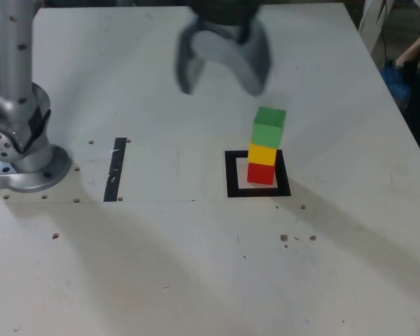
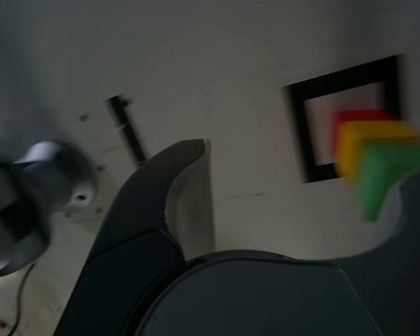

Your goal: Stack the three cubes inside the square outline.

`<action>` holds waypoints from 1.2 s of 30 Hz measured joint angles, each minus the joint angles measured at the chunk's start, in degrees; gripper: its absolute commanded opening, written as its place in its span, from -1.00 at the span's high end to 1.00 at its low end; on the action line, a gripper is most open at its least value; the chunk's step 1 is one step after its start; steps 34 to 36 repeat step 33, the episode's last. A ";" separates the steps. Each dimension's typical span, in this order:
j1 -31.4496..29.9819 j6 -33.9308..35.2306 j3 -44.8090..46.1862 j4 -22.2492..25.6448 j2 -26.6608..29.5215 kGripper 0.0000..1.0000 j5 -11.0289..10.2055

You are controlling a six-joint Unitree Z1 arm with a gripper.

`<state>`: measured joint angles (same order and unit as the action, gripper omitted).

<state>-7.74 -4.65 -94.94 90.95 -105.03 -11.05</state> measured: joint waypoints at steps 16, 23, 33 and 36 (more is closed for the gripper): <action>0.00 10.69 32.25 -22.44 17.03 -1.00 6.53; 0.00 13.50 46.09 -24.19 17.05 -1.00 7.15; 0.22 14.57 48.41 -24.61 15.13 -0.99 6.21; 0.22 14.57 48.41 -24.61 15.13 -0.99 6.21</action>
